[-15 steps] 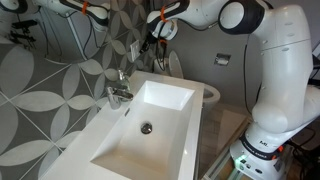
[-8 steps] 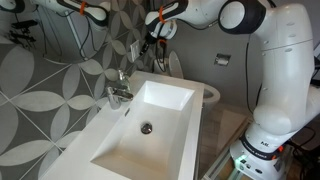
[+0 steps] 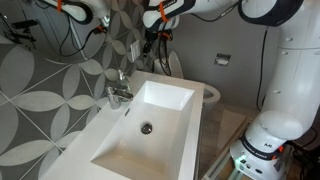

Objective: Press the right lights switch on the wall switch above the sink

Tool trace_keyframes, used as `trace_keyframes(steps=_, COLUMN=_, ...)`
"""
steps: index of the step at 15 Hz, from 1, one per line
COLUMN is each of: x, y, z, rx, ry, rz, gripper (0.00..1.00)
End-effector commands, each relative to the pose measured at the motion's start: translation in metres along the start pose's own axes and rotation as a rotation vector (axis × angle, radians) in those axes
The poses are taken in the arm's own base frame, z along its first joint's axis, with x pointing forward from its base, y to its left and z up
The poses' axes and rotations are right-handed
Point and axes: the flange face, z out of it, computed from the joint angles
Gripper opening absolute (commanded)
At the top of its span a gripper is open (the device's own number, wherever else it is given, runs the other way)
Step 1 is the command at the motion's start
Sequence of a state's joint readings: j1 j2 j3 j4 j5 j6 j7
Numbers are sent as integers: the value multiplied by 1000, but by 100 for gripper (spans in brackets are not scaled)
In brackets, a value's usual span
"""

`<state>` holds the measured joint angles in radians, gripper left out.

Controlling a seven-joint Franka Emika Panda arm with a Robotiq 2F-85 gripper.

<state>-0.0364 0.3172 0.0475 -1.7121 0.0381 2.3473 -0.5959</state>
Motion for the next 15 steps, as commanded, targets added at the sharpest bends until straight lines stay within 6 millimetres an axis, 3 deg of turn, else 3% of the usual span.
trace_keyframes(steps=1, x=-25, y=-42, z=-56, rx=-48, ry=-111, rz=119, gripper=100)
trace_keyframes(steps=9, x=-45, y=-130, z=-163, rx=-68, ry=-204, rz=429, gripper=100)
trace_keyframes(steps=13, x=-52, y=-174, z=-195, rx=-106, ry=-187, rz=519, gripper=100)
trace_keyframes(steps=15, x=-48, y=-195, z=-198, rx=-77, ry=-155, rz=372, gripper=100)
